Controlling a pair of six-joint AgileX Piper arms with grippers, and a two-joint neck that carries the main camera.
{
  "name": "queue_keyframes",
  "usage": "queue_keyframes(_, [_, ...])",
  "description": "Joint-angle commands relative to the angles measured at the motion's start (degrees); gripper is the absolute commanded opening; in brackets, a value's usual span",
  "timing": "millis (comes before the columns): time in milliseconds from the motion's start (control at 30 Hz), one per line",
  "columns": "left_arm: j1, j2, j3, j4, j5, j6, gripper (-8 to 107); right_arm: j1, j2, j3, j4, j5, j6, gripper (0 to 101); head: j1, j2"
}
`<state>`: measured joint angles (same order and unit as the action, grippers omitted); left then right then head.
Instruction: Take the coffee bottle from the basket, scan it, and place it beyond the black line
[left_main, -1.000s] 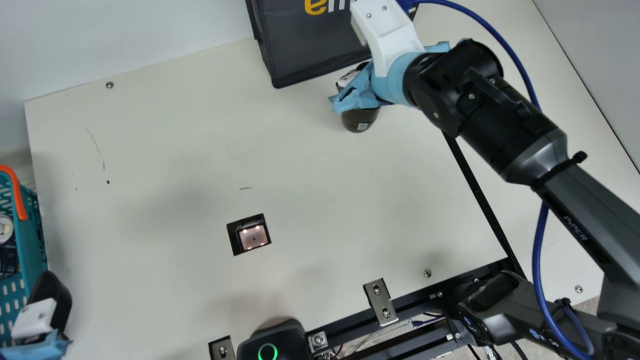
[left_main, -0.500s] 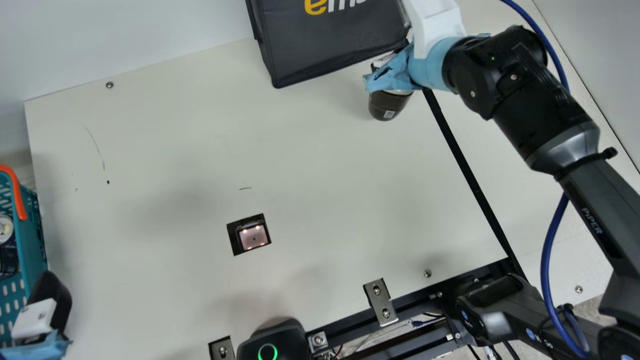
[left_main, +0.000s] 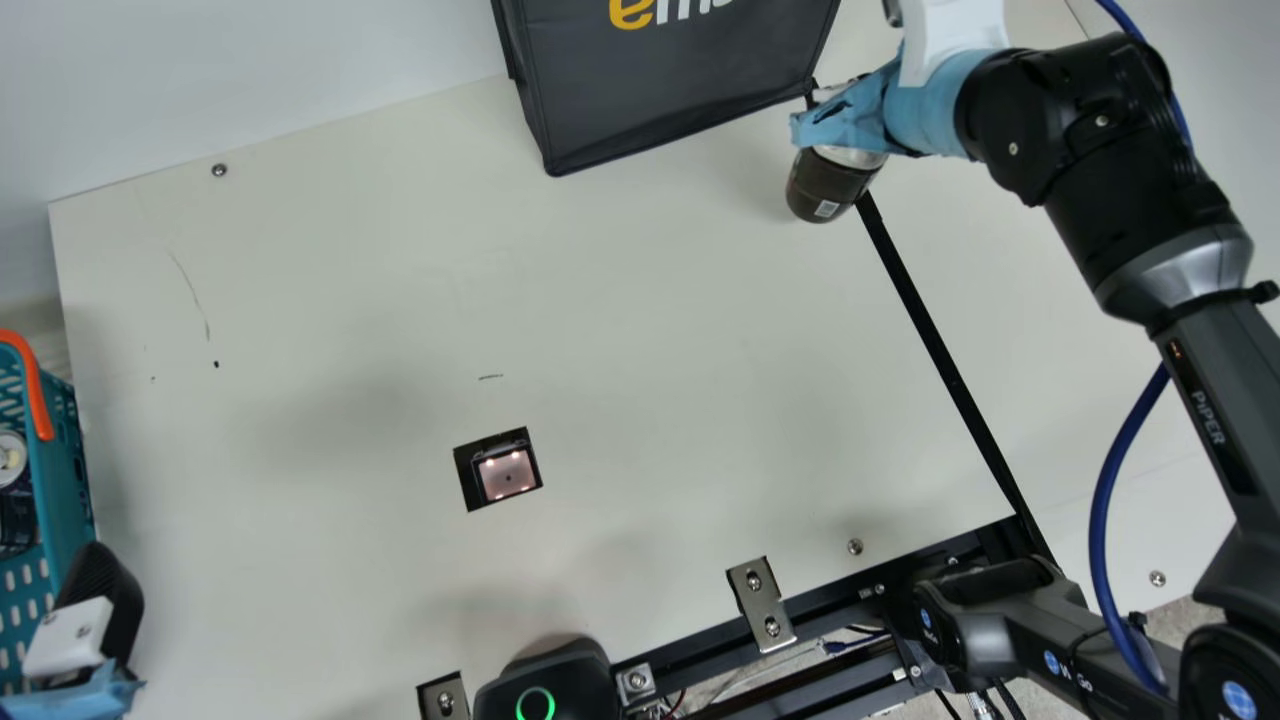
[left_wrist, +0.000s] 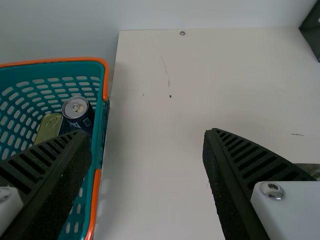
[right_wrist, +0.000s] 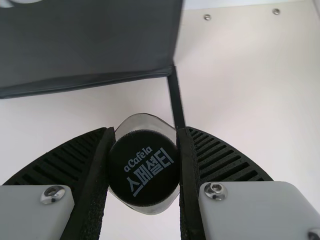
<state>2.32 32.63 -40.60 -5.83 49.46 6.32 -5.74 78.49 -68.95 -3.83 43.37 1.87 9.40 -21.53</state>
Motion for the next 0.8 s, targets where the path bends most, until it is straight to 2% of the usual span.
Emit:
queue_keyframes(0, [0.0, 0.0, 0.0, 0.0, 0.0, 0.0, 90, -1.4, 0.2, 0.0, 0.5, 0.0, -0.5, 0, -1.5, 0.0])
queue_keyframes(767, [0.0, 0.0, 0.0, 0.0, 0.0, 0.0, 90, -12.5, 3.6, -1.1, 2.9, -1.7, -6.1, 0, -1.5, 0.0])
